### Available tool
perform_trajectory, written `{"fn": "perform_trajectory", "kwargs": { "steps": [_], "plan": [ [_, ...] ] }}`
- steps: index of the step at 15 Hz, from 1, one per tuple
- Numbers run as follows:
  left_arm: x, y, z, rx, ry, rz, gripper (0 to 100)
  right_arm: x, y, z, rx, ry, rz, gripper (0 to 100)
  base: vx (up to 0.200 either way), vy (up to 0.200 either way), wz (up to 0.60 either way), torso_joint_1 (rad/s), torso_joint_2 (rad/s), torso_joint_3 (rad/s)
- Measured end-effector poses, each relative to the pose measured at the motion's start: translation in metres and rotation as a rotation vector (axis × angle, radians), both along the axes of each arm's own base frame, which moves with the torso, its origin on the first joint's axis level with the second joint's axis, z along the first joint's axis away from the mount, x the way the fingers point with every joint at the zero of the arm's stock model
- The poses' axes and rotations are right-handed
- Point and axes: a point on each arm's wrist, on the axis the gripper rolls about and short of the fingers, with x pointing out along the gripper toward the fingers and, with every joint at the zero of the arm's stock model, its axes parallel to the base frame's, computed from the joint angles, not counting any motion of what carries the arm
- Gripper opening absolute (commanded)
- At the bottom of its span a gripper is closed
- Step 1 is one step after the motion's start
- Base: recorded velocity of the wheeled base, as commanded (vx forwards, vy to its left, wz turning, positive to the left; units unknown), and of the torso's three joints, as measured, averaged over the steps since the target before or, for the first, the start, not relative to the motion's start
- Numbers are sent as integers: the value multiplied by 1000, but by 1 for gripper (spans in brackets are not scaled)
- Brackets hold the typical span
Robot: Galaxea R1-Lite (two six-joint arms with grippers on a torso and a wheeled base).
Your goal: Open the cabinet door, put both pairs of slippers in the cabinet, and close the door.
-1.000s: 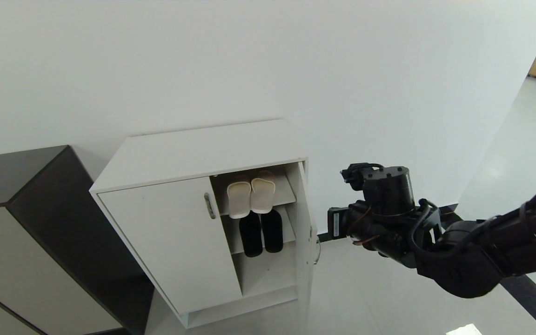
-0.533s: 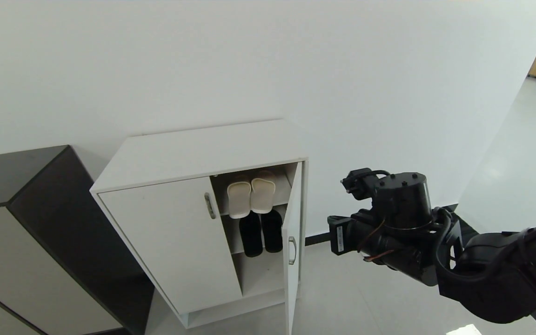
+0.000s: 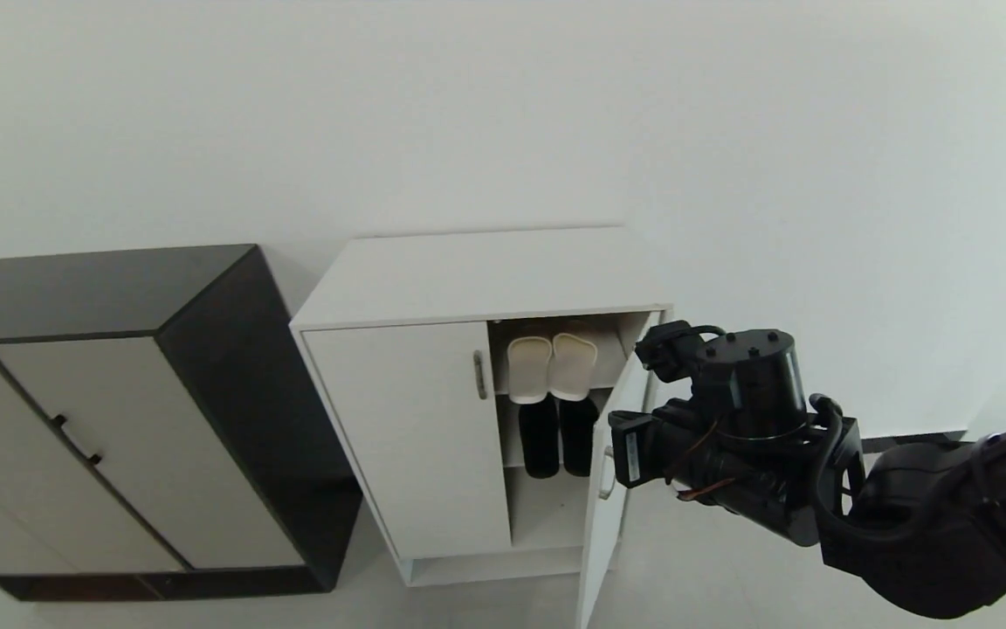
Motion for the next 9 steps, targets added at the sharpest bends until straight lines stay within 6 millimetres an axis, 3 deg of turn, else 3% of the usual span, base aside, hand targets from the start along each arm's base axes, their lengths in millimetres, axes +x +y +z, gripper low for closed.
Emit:
{"fn": "perform_trajectory", "kwargs": {
  "steps": [3,9],
  "plan": [
    [0,0,0,0,0,0,0,-2,-2,1,5,-41,8,0,0,0,0,0,0,0],
    [0,0,0,0,0,0,0,1,-26,-9,-87,-63,-16,0,0,0,0,0,0,0]
  ]
}}
